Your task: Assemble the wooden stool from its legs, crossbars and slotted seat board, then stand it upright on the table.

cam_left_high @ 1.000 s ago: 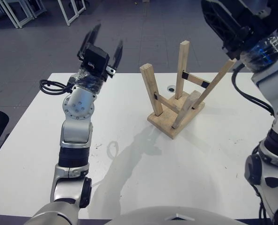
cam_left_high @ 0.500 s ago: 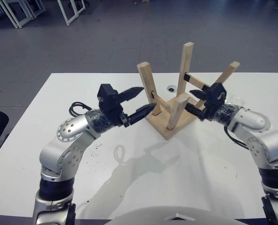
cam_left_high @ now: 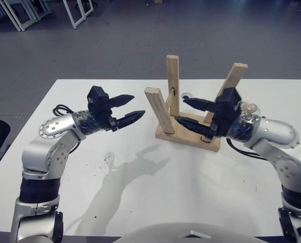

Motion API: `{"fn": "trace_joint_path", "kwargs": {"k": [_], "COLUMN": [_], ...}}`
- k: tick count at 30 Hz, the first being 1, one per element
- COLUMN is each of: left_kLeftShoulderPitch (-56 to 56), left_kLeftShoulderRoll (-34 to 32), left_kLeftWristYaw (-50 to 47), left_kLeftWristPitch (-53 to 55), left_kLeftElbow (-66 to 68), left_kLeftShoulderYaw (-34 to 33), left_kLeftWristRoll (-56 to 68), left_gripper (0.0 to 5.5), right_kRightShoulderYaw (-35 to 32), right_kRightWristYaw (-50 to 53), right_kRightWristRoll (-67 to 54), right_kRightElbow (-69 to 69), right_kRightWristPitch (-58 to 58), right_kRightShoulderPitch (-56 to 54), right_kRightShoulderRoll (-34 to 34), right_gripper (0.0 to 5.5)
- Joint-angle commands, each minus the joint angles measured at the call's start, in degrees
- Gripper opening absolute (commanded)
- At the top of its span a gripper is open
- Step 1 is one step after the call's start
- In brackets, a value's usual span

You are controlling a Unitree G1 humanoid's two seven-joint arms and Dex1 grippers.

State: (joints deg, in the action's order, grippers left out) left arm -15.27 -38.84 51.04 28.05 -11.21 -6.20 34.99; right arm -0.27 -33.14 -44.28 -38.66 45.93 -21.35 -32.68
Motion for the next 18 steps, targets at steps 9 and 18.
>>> {"fn": "trace_joint_path", "kwargs": {"k": [9,18], "left_kLeftShoulderPitch": [-18.36,-16.55], "left_kLeftShoulderRoll": [5.66,1.13], "left_kLeftWristYaw": [14.29,25.3], "left_kLeftWristPitch": [-6.1,-4.9], "left_kLeftElbow": [20.88,19.39], "left_kLeftShoulderYaw": [7.2,11.68], "left_kLeftWristRoll": [-3.53,-6.22], "left_gripper": [3.44,3.44], "right_kRightShoulderYaw": [-17.88,-18.97], "right_kRightWristYaw": [-13.76,-21.74], "right_kRightWristRoll": [-16.83,-9.1], "right_kRightElbow": [10.96,21.85], "right_kRightWristPitch": [2.9,-1.91], "right_kRightShoulderPitch": [-5.46,-3.09], "right_kRightShoulderRoll": [-13.62,-19.93], "right_gripper": [2.85,2.85]}}
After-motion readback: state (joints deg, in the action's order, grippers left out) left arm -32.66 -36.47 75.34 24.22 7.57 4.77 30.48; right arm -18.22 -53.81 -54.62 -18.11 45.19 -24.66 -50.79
